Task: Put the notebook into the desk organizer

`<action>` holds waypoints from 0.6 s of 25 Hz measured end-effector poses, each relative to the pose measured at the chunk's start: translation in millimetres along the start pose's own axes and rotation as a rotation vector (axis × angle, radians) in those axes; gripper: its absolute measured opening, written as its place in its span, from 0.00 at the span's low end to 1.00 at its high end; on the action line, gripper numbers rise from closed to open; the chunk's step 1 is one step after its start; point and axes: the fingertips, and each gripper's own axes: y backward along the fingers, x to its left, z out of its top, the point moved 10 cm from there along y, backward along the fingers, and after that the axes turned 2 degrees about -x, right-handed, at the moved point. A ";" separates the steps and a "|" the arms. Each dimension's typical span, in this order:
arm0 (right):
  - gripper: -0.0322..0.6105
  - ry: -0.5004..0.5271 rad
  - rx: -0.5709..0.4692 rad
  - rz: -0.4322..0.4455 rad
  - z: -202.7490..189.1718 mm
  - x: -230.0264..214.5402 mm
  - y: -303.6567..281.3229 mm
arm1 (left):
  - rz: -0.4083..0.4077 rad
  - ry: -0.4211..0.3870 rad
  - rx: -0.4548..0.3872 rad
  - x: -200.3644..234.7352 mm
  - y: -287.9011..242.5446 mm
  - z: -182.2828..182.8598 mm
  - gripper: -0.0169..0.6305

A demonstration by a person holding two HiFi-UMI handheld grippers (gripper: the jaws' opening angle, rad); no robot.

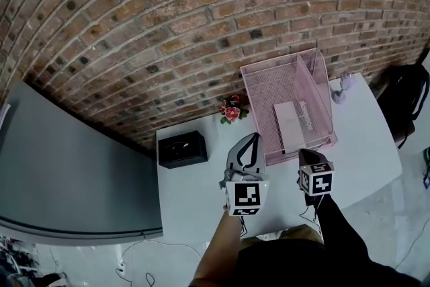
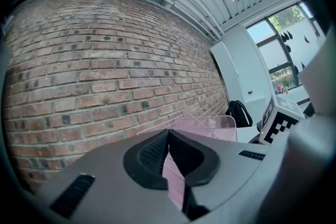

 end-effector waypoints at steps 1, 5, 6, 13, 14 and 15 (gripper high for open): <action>0.08 0.001 0.000 0.001 1.1 -0.2 -1.4 | 0.002 0.000 0.001 0.5 -0.7 -0.1 0.05; 0.08 0.008 0.001 -0.001 4.8 0.1 -5.0 | 0.007 0.003 0.003 2.3 -3.2 -0.7 0.05; 0.08 0.012 0.000 -0.003 5.0 0.1 -5.1 | 0.007 0.003 0.004 2.5 -3.5 -1.0 0.05; 0.08 0.011 -0.013 -0.015 4.1 2.8 -0.3 | -0.002 0.001 0.004 2.5 0.8 -0.9 0.05; 0.08 0.010 -0.017 -0.018 3.5 3.8 1.5 | -0.007 0.000 0.002 2.0 2.0 -0.7 0.05; 0.08 0.009 -0.021 -0.020 2.9 4.8 3.3 | -0.011 -0.001 0.000 1.5 3.5 -0.5 0.05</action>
